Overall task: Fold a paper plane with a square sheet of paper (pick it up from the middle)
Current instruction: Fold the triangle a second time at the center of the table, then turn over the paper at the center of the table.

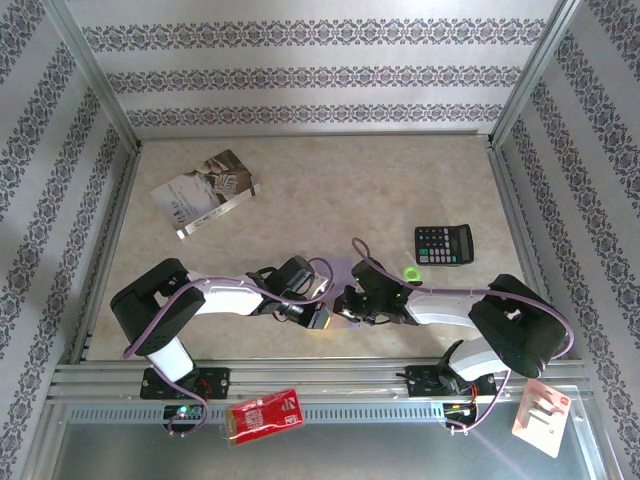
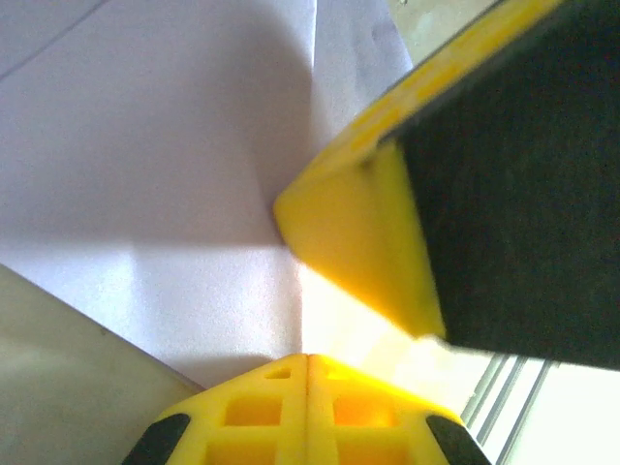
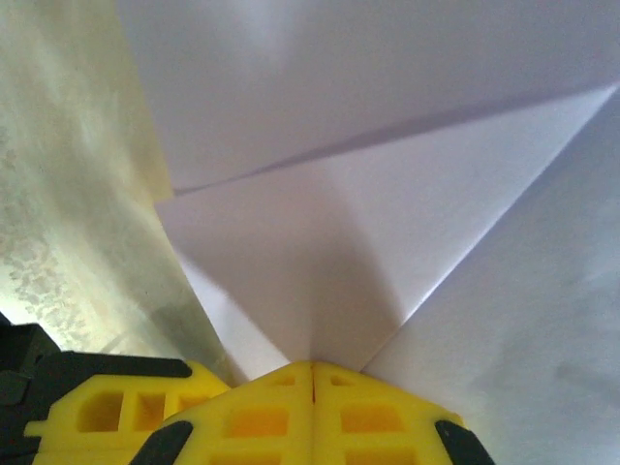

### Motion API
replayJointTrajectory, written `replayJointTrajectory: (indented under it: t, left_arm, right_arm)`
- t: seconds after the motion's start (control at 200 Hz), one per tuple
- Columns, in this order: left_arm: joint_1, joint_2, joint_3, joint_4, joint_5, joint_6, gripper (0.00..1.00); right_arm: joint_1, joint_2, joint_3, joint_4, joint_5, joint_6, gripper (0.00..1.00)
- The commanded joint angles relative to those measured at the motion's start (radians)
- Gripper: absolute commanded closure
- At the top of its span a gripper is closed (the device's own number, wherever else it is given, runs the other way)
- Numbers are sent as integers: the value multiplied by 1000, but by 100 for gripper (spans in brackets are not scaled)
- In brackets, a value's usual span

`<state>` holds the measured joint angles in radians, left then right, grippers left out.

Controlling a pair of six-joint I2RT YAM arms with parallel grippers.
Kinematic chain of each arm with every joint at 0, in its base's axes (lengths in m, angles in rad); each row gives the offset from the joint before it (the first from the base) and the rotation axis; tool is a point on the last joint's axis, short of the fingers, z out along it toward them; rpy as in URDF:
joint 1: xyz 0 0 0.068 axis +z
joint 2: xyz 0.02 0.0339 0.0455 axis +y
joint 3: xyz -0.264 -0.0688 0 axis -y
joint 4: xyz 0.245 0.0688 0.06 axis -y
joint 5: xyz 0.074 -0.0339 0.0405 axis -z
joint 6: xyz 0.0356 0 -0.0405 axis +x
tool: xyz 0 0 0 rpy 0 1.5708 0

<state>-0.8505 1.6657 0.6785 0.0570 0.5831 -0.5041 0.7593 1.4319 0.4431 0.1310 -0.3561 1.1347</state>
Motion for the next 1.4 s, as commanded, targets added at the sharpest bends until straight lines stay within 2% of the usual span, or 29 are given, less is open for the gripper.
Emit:
replayJointTrajectory:
  t: [0.0, 0.255, 0.42, 0.515, 0.595, 0.649, 0.789, 0.844, 0.919, 1.009, 1.234, 1.394]
  left_arm:
    - [5, 51, -51, -196, -98, 27, 100]
    - [5, 41, -44, -193, -92, 16, 100]
    - [5, 19, -18, -162, -61, -32, 100]
    - [4, -3, 20, -123, -24, -84, 92]
    - [4, -21, 71, -104, 12, -129, 80]
    - [5, -41, 99, -94, 29, -153, 72]
    - [45, -101, 110, -77, 23, -211, 68]
    - [78, -108, 103, -66, 27, -234, 71]
    - [110, -84, 125, -110, 22, -215, 83]
    - [120, -35, 168, -160, 17, -170, 91]
    - [140, 71, 229, -202, -25, -84, 97]
    - [143, 124, 203, -172, -34, -71, 99]
  right_arm:
    - [-74, -5, -17, -100, 105, -56, 100]
    - [-252, 14, -6, -110, 74, -189, 100]
    - [-382, 18, 25, -126, -1, -276, 100]
    - [-401, -30, 48, -168, -38, -321, 100]
    - [-380, -89, 62, -229, -38, -358, 100]
    - [-356, -141, 53, -261, -22, -366, 96]
    - [-247, -290, 40, -395, 100, -365, 83]
    - [-194, -337, 40, -443, 156, -352, 78]
    - [-147, -389, 31, -468, 196, -310, 71]
    - [-104, -419, 5, -448, 218, -238, 68]
    - [15, -401, -27, -430, 245, -102, 65]
    - [96, -373, -41, -419, 284, -23, 64]
